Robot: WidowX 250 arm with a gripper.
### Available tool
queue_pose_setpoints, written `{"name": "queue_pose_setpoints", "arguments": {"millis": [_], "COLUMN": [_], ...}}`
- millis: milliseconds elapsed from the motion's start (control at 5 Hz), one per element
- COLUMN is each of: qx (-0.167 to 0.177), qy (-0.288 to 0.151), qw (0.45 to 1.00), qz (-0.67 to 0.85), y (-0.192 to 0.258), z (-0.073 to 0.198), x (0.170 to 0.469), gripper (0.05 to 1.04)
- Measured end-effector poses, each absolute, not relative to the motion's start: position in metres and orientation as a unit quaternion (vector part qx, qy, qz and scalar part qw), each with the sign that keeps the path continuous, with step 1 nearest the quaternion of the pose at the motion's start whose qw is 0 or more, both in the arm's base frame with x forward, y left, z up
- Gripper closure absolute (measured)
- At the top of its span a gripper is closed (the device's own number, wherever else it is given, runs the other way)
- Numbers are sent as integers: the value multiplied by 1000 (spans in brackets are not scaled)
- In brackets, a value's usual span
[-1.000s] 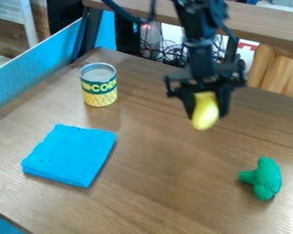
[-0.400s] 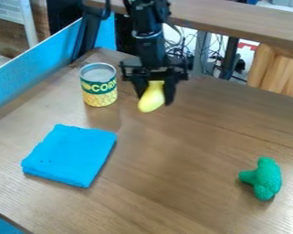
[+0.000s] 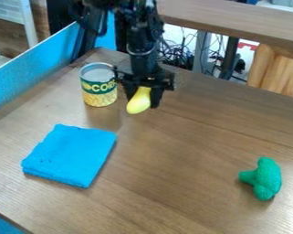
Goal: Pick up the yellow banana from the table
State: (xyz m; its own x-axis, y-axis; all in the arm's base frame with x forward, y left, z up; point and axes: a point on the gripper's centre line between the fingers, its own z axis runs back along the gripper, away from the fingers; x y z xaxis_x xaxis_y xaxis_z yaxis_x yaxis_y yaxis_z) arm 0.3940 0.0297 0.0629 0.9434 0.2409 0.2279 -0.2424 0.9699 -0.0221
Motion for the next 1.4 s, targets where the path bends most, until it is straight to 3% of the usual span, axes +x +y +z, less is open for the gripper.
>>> {"name": "queue_pose_setpoints", "arguments": {"millis": [600, 800, 1000, 1200, 1400], "qx": [26, 28, 13, 1, -25], "qy": [-102, -108, -107, -112, -142], "qw": [986, 986, 987, 986, 981], "qz": [128, 126, 121, 123, 130], "y": [37, 37, 35, 33, 38], "z": [31, 31, 32, 48, 91], "x": [399, 400, 395, 386, 378], "gripper": [472, 401, 126, 77, 81]}}
